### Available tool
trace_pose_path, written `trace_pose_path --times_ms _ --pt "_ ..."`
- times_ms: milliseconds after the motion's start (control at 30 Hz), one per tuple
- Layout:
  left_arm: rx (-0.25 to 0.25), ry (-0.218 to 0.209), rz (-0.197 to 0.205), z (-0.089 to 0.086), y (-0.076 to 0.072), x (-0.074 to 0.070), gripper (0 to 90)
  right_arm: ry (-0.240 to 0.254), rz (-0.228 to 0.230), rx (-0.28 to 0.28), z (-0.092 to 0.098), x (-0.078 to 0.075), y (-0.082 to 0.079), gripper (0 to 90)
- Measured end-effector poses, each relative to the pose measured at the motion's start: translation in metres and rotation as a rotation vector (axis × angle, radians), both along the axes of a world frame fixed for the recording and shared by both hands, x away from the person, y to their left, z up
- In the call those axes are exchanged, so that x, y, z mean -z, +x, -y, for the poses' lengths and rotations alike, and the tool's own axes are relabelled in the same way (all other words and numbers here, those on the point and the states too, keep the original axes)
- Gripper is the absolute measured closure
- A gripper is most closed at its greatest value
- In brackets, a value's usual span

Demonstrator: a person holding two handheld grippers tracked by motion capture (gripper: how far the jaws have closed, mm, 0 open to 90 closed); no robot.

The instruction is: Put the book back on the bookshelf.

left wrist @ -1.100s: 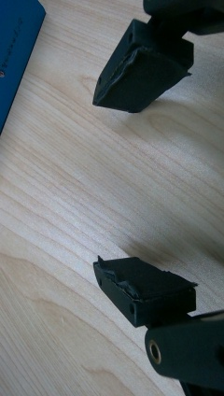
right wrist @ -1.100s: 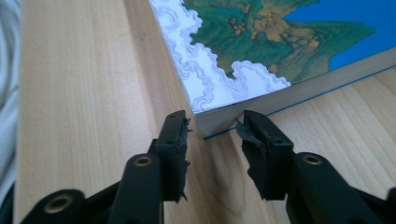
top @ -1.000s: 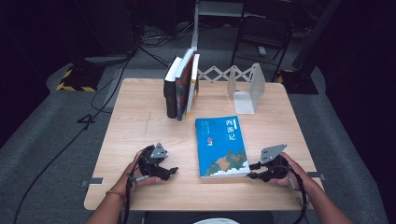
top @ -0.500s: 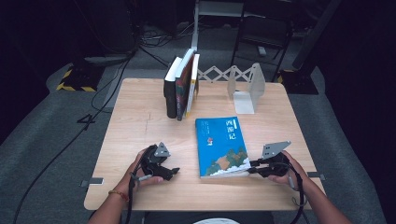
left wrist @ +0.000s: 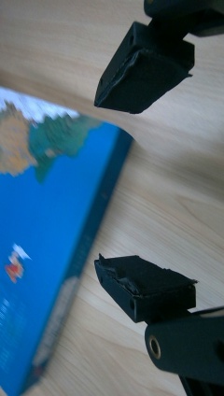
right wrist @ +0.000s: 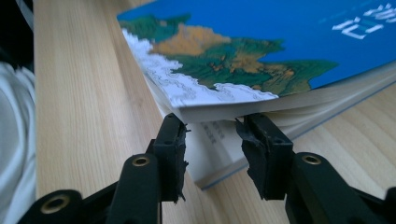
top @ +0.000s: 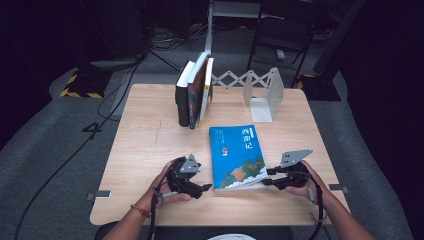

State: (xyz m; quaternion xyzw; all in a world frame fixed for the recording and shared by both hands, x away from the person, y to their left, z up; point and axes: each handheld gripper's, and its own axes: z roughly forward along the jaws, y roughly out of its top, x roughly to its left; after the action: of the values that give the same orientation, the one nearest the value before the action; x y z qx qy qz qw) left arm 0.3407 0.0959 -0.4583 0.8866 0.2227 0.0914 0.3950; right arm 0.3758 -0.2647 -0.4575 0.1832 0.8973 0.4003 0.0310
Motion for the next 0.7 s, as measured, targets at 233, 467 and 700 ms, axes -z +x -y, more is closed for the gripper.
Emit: trace_pose_path --times_ms 233,467,700 --pt "0.094 0.013 0.033 0.055 -0.015 -0.014 19.8 0.042 0.015 0.034 -0.007 -0.008 -0.001 58.4" --pt "0.094 0.024 -0.003 0.09 -0.011 -0.007 21.2 0.065 0.02 0.049 -0.012 -0.014 0.001 58.9" --pt "0.048 0.049 0.003 0.115 -0.005 0.002 25.1 0.084 0.029 0.056 -0.018 -0.018 0.003 59.0"
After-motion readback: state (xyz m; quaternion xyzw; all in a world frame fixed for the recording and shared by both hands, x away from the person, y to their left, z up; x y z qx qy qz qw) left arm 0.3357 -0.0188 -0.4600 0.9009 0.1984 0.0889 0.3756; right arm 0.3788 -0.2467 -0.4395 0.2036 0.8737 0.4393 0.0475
